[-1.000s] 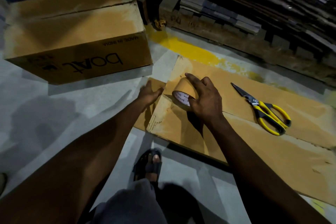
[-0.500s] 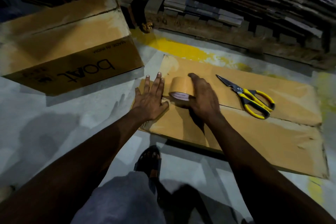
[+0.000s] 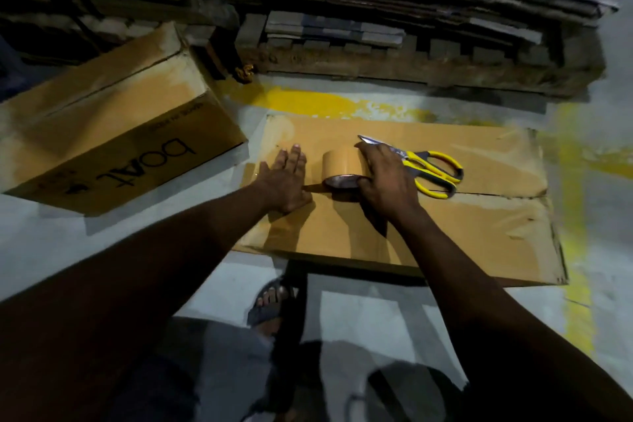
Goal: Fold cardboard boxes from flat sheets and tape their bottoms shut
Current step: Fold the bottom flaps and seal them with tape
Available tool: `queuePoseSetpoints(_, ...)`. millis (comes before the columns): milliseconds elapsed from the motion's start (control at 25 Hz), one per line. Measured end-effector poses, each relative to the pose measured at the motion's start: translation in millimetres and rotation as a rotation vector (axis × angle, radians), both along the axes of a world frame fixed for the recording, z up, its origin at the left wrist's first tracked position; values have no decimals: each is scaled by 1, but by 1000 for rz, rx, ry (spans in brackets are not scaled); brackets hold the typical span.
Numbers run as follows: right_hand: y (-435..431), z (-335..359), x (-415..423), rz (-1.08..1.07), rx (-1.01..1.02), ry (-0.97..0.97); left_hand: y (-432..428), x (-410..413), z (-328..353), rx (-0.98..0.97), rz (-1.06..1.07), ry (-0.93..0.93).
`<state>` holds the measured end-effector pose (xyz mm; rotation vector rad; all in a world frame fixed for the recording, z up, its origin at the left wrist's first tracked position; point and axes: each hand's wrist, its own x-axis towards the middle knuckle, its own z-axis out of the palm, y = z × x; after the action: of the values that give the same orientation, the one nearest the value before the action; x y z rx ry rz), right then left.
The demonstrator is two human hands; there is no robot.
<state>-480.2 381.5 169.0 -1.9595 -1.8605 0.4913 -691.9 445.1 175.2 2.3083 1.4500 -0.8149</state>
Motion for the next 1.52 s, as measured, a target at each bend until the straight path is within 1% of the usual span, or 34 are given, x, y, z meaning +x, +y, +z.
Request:
queuePoseSetpoints(80, 1, 4, 0, 30, -16, -61, -19, 10, -14, 64, 127, -100)
queuePoseSetpoints(160, 3, 7, -1, 67, -37, -91, -35, 17, -27, 162, 201, -150)
queuePoseSetpoints(320, 2, 2, 2, 117, -74, -81, -46, 29, -45, 195, 243, -243)
queuePoseSetpoints(440, -1, 3, 5, 162, -78, -34, -48, 28, -52, 227, 214, -253)
queuePoseSetpoints(480, -3, 2, 10, 130, -55, -33, -48, 28, -53, 235, 201, -256)
queuePoseSetpoints(520, -7, 0, 17, 39, -9, -55, -49, 28, -52, 242, 188, -258)
queuePoseSetpoints(600, -18, -8, 41, -270, 58, -163, -48, 29, -53, 257, 170, -252)
queuePoseSetpoints(640, -23, -13, 54, -403, 24, -209, -47, 29, -54, 268, 166, -252)
queuePoseSetpoints(680, -28, -18, 65, -480, -35, -223, -47, 29, -55, 276, 168, -259)
queuePoseSetpoints(720, -30, -24, 73, -498, -82, -217, -46, 29, -56, 277, 176, -270)
queuePoseSetpoints(760, -30, -29, 77, -473, -94, -216, -46, 28, -56, 274, 184, -278)
queuePoseSetpoints(880, -25, -43, 78, -291, -34, -259, -46, 27, -60, 286, 172, -283)
queuePoseSetpoints(960, -19, -49, 81, -209, -22, -244, -46, 26, -63, 304, 165, -278)
queuePoseSetpoints(1080, 8, -48, 91, -104, -70, -204, -44, 26, -66, 302, 166, -282)
queuePoseSetpoints(1200, 49, -38, 92, 18, -122, -276, -44, 26, -65, 309, 165, -282)
queuePoseSetpoints(1360, 58, -32, 87, 35, -147, -282, -46, 26, -64, 311, 168, -303)
queuePoseSetpoints(1440, 44, -28, 81, 6, -39, -202, -47, 28, -63, 314, 171, -300)
queuePoseSetpoints(1520, 29, -22, 61, 25, 140, -25, -48, 28, -61, 318, 172, -292)
